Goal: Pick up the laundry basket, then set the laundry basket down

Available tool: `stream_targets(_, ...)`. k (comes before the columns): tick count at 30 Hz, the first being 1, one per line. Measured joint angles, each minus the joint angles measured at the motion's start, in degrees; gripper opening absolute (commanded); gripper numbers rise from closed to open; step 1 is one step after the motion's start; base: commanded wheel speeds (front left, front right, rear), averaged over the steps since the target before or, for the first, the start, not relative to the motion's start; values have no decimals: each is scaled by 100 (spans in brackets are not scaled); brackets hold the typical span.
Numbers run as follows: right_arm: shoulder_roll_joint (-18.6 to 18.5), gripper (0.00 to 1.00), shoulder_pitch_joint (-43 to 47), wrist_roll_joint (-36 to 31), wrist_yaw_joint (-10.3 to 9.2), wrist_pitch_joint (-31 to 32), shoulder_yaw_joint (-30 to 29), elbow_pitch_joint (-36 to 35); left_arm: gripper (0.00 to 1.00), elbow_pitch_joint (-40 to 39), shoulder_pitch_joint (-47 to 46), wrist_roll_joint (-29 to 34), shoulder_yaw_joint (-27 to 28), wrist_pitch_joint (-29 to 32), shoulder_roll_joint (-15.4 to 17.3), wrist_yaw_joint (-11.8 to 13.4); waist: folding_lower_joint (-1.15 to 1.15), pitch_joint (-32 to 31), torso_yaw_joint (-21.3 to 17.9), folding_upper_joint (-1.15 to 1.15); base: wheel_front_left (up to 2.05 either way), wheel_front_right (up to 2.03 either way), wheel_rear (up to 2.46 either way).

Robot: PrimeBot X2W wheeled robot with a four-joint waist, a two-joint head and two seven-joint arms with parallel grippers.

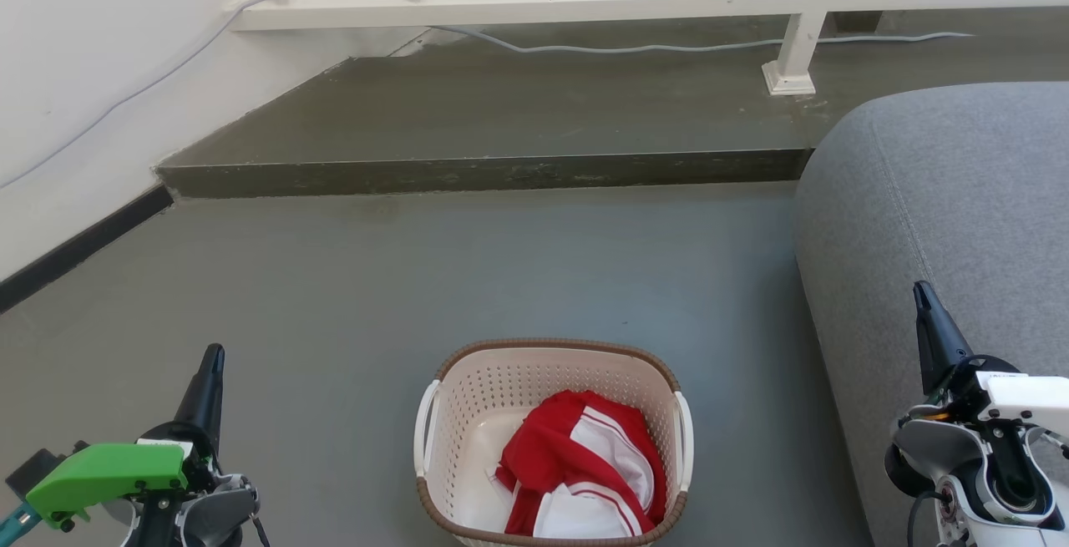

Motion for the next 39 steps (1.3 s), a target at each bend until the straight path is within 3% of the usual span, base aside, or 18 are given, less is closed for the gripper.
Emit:
stream_targets(17, 2, 0, 0, 0, 0, 1, -1, 0, 0, 0, 0, 0, 0, 0, 0, 0, 0, 0, 0, 0, 0, 0, 0)
stream_targets(18, 2, 100, 0, 0, -1, 1, -1, 0, 100, 0, 0, 0, 0, 0, 0, 0, 0, 0, 0, 0, 0, 0, 0)
stream_targets(19, 9, 100, 7, 0, -4, 0, 0, 11, 100, 14, 4, 1, 0, 0, -4, 2, 0, 0, 0, 0, 0, 0, 0)
stream_targets(20, 25, 0, 37, 0, -14, -2, 3, 54, 0, 67, 13, 1, -1, 0, -18, 5, 0, 0, 0, 0, 0, 0, 0)
stream_targets(22, 94, 0, 153, 0, -33, -3, 14, 183, 0, 197, 87, 1, -8, 0, -87, 5, 0, 0, 0, 0, 0, 0, 0)
stream_targets(23, 121, 100, 210, 0, -34, -4, 18, 242, 100, 242, 134, 1, -14, 0, -119, 7, 0, 1, 0, 0, 0, 0, 0)
stream_targets(39, 127, 100, 264, -121, -33, -196, 209, 1, 100, 81, 182, 82, -124, -212, -116, 7, 0, 15, 6, 0, 0, 0, 0)
